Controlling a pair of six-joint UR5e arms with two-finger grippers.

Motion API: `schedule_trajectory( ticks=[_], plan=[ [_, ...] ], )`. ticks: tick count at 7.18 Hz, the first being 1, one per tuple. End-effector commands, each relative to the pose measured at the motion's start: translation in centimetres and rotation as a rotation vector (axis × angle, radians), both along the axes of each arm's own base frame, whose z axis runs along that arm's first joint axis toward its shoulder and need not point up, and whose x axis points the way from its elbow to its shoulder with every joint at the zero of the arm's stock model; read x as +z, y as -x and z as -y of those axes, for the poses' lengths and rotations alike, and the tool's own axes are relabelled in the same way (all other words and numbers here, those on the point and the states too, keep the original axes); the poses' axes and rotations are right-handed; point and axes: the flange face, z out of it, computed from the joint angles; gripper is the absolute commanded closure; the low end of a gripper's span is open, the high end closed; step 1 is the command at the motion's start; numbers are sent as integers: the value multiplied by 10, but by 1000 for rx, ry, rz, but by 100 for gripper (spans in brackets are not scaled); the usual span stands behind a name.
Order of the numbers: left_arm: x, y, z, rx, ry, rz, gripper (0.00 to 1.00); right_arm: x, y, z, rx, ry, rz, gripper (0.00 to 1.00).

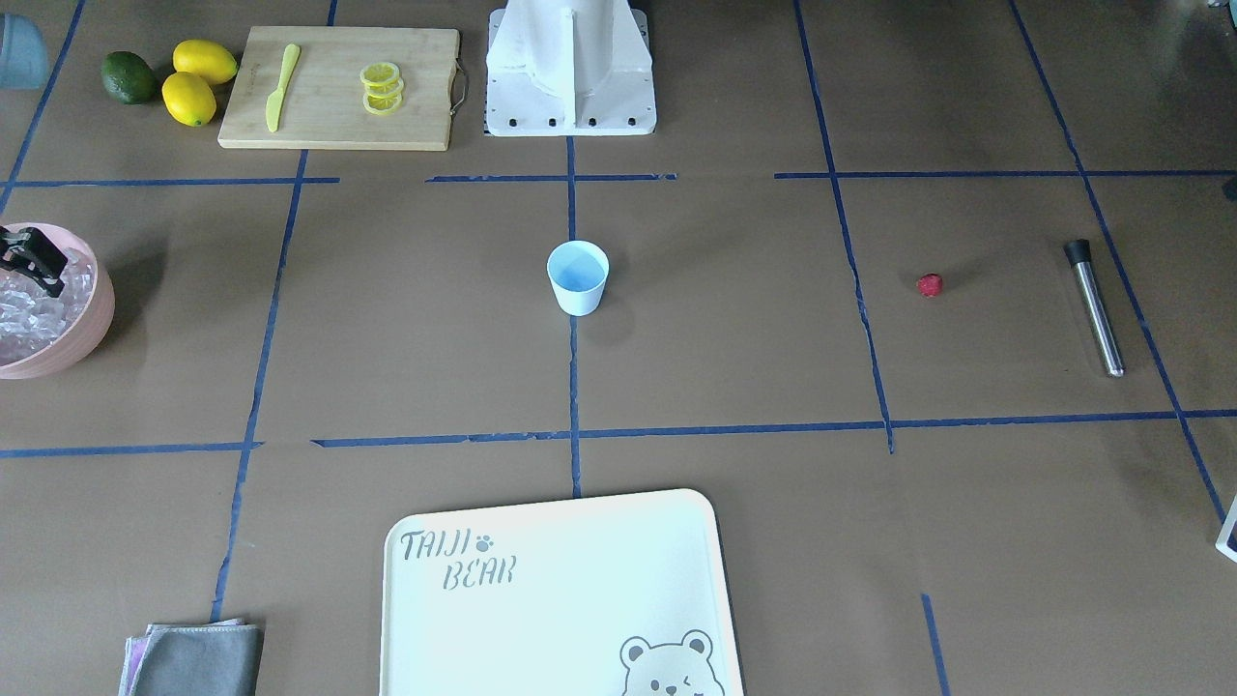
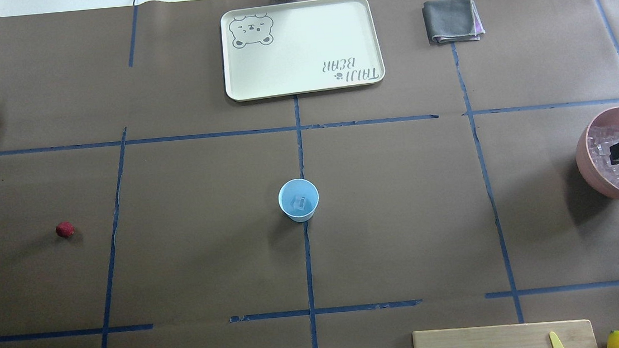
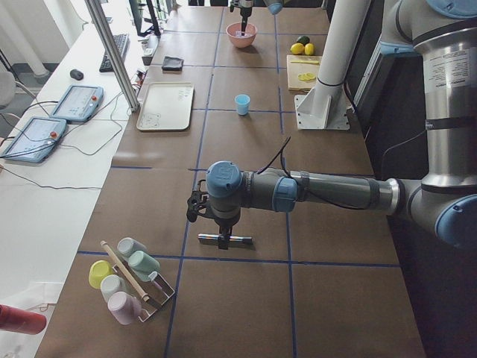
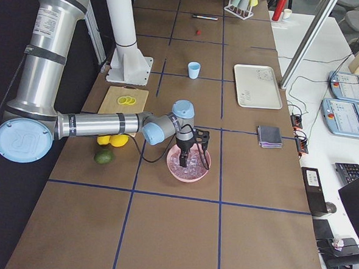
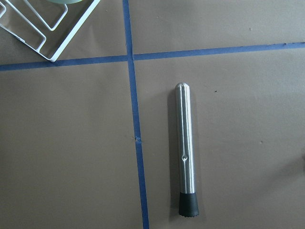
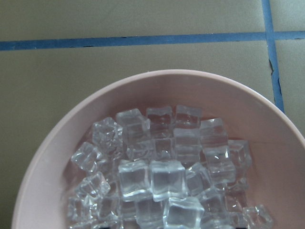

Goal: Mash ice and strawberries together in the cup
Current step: 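Grasp another ice cube from the bowl with the right gripper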

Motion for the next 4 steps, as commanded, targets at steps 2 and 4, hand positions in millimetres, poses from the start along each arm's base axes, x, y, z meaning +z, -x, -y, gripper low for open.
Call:
schedule_trajectory(
  ticks=[2, 4],
  plan=[
    [0, 0, 0, 1, -2, 0, 0, 4, 5, 9, -1, -1, -1, 14],
    [0, 0, 0, 0, 0, 0, 0, 4, 5, 9, -1, -2, -2, 23]
  ],
)
